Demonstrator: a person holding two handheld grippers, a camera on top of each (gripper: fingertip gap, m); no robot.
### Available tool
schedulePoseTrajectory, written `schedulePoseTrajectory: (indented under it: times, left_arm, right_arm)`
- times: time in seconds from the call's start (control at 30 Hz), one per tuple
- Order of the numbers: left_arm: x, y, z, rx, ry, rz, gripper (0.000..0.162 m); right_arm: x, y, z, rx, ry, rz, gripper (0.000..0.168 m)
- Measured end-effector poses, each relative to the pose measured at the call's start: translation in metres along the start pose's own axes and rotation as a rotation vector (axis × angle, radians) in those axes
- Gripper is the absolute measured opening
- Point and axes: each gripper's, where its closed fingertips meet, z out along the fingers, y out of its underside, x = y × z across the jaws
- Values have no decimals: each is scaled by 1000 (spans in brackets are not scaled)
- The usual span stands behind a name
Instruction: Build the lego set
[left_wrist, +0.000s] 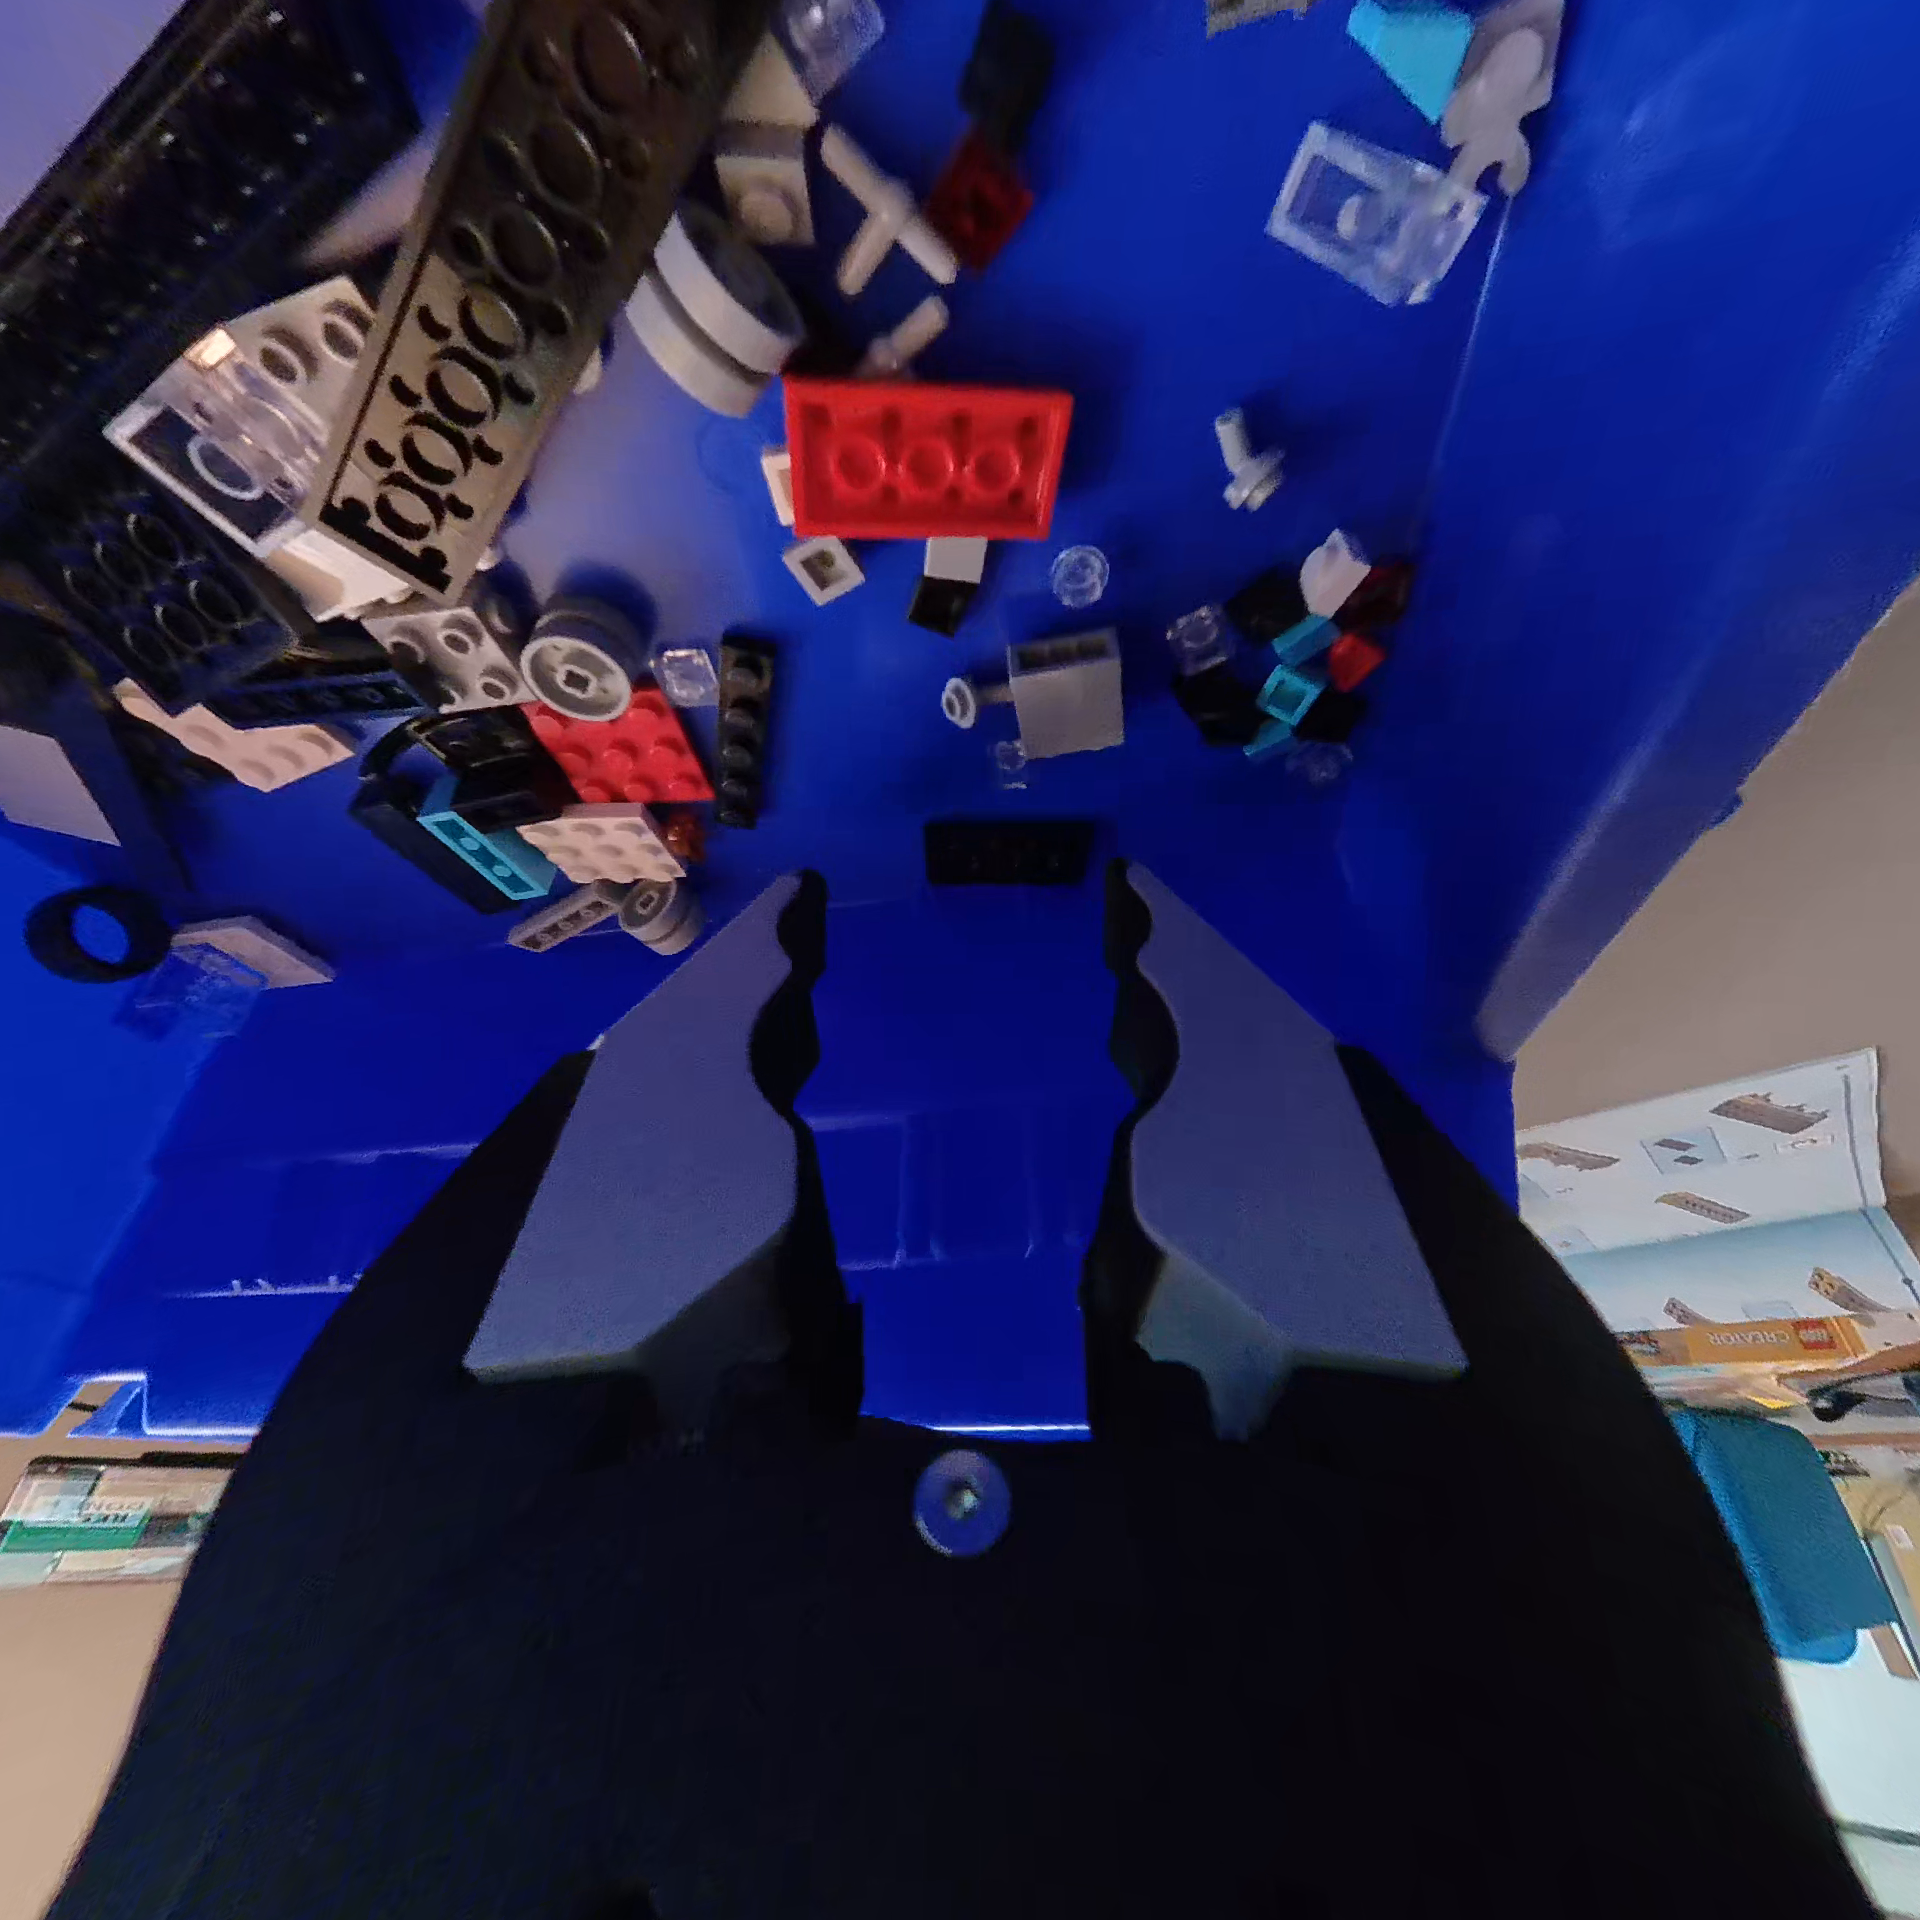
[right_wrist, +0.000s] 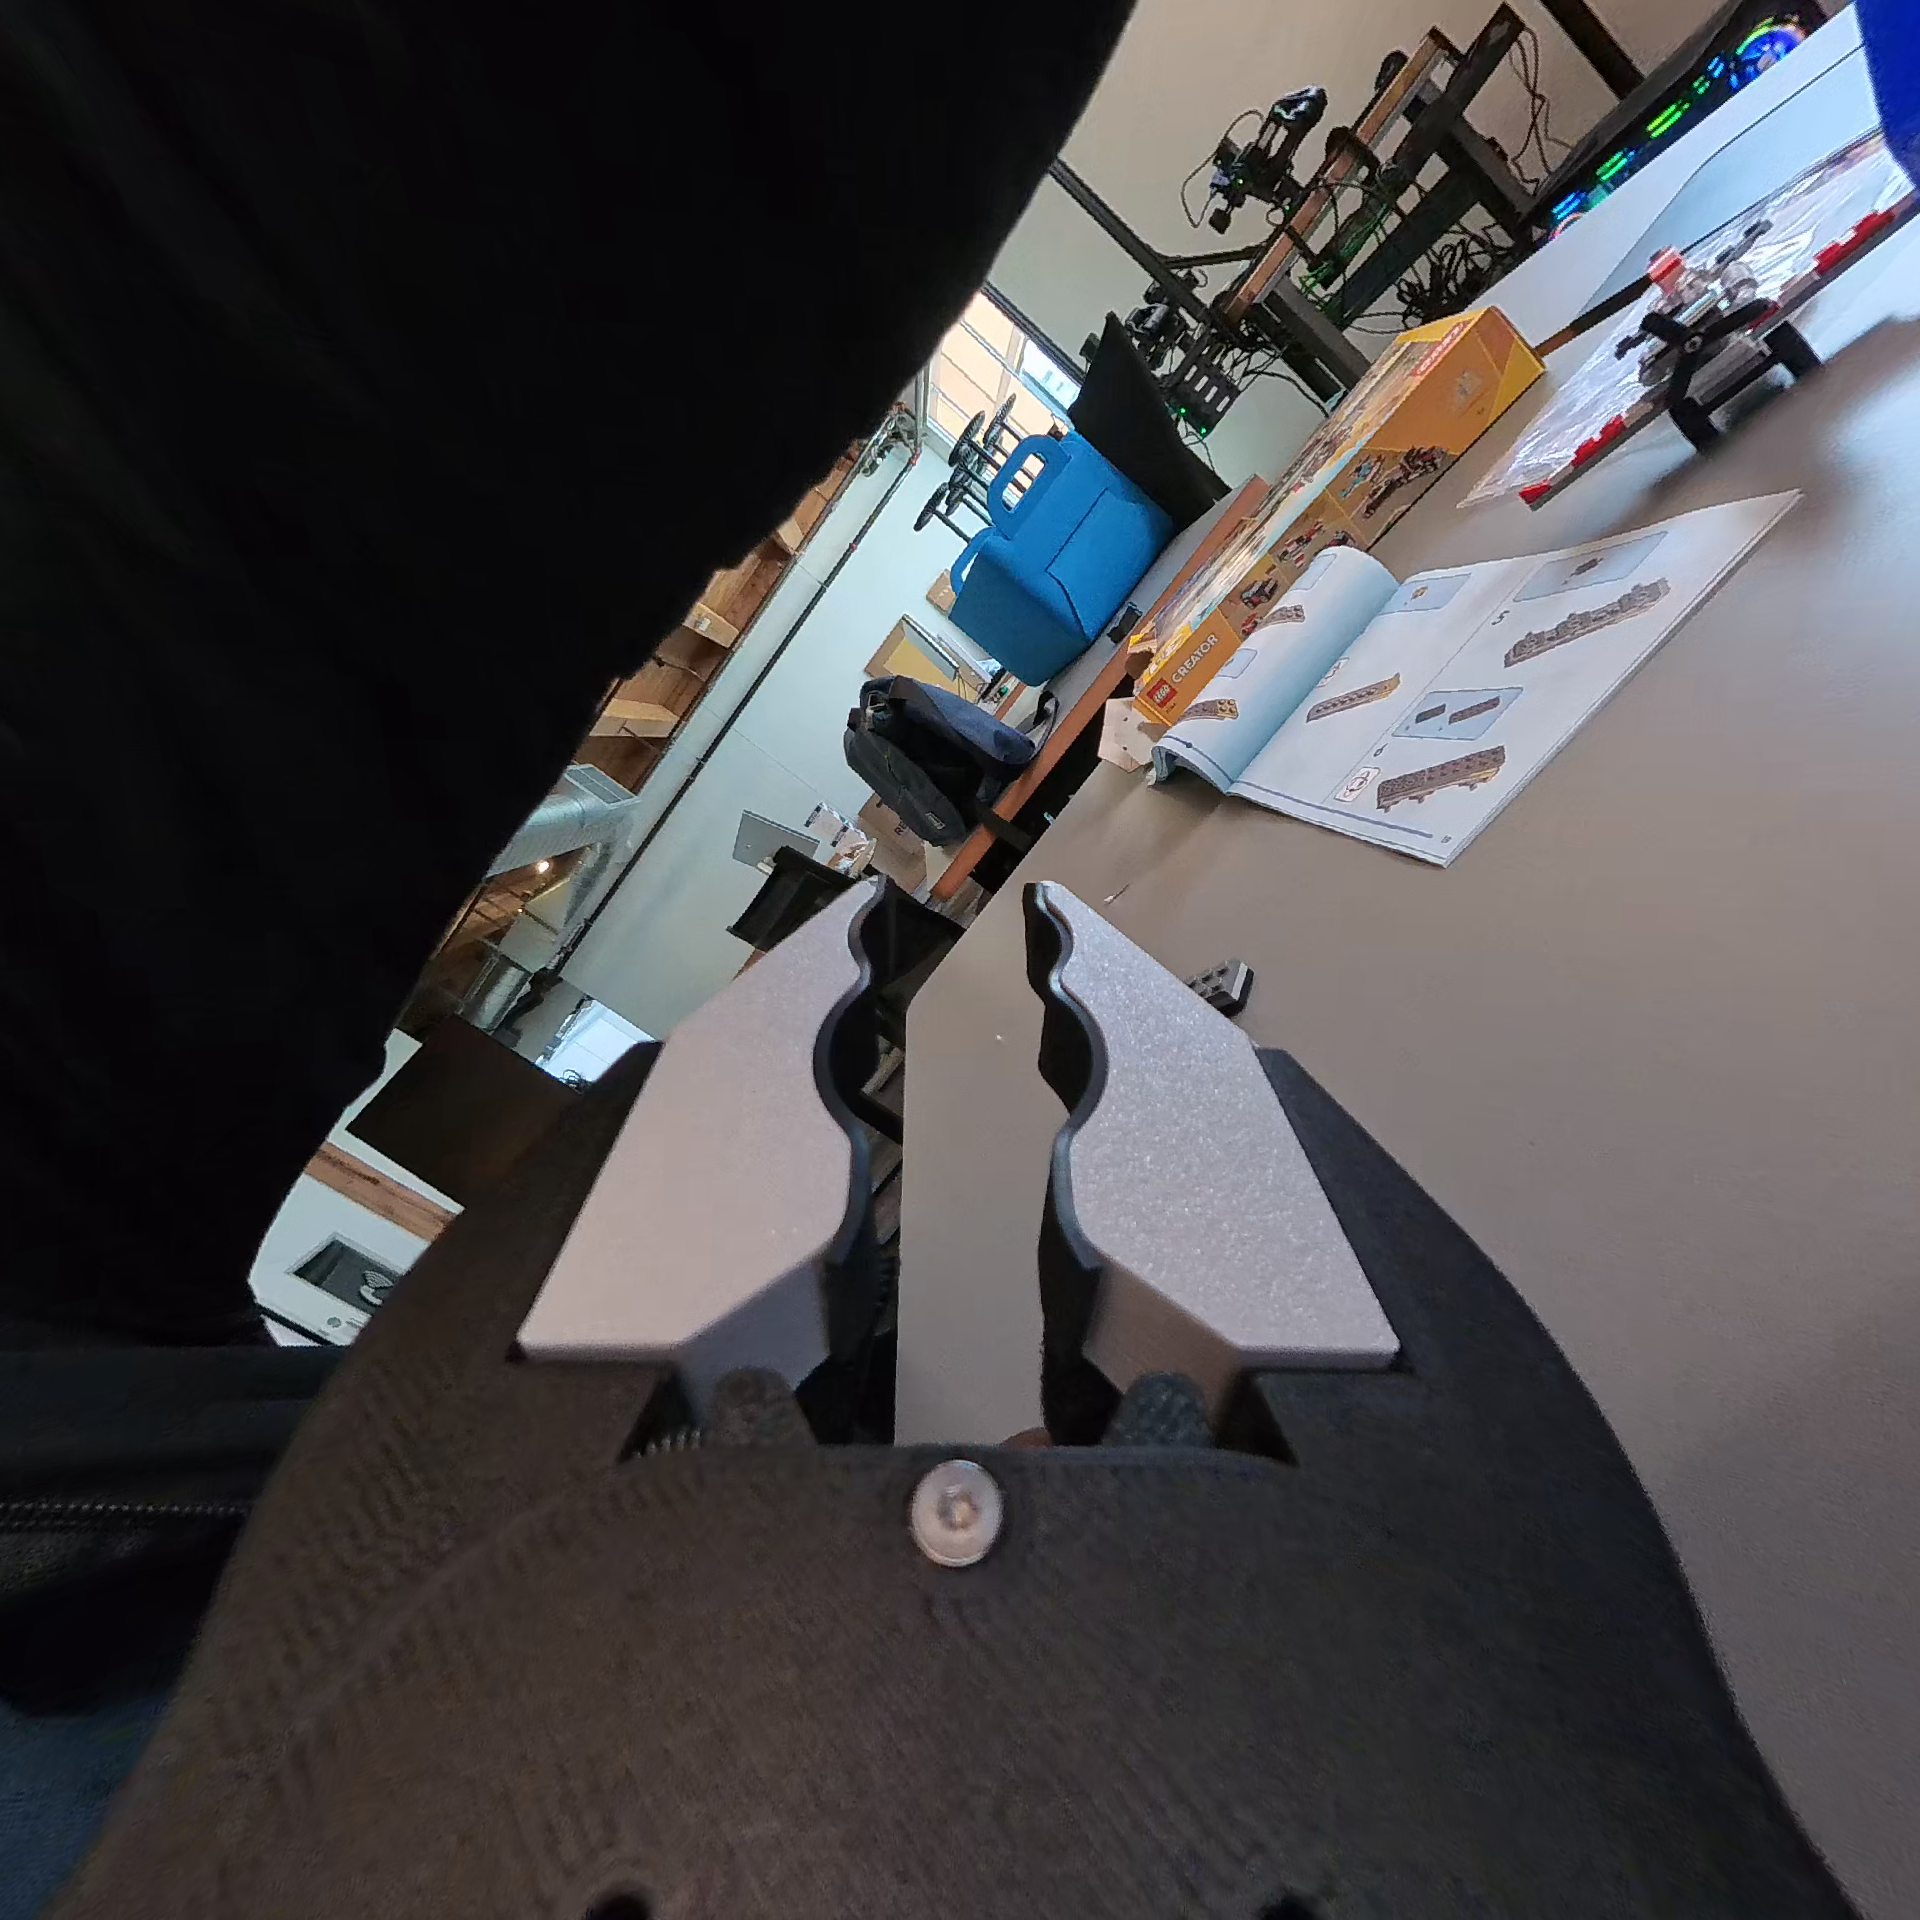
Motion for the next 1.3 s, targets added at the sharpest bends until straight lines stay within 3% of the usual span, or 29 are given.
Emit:
schedulePoseTrajectory:
  times: [0.47, 0.77, 0.9, 1.07, 1.2, 1.3]
  left_arm:
    - [7, 2, 12, -99, 50, 9, 38]
    - [9, -2, 6, -23, 17, -64, 33]
    - [10, -8, -14, 92, -25, -132, 32]
    - [20, -9, -80, 367, -160, -311, 32]
    - [65, 15, -120, 563, -248, -477, 32]
    - [118, 35, -117, 639, -250, -616, 32]
  right_arm:
    - [-2, -4, -2, 16, -8, 7, 25]
    - [-5, -2, -1, 12, -11, -2, 25]
    - [-6, -3, -1, 11, -13, -2, 25]
    - [-4, -7, -5, 24, -9, 2, 25]
    - [6, -3, -6, 1, 34, 22, 24]
    - [17, 2, -8, -14, 87, 52, 24]
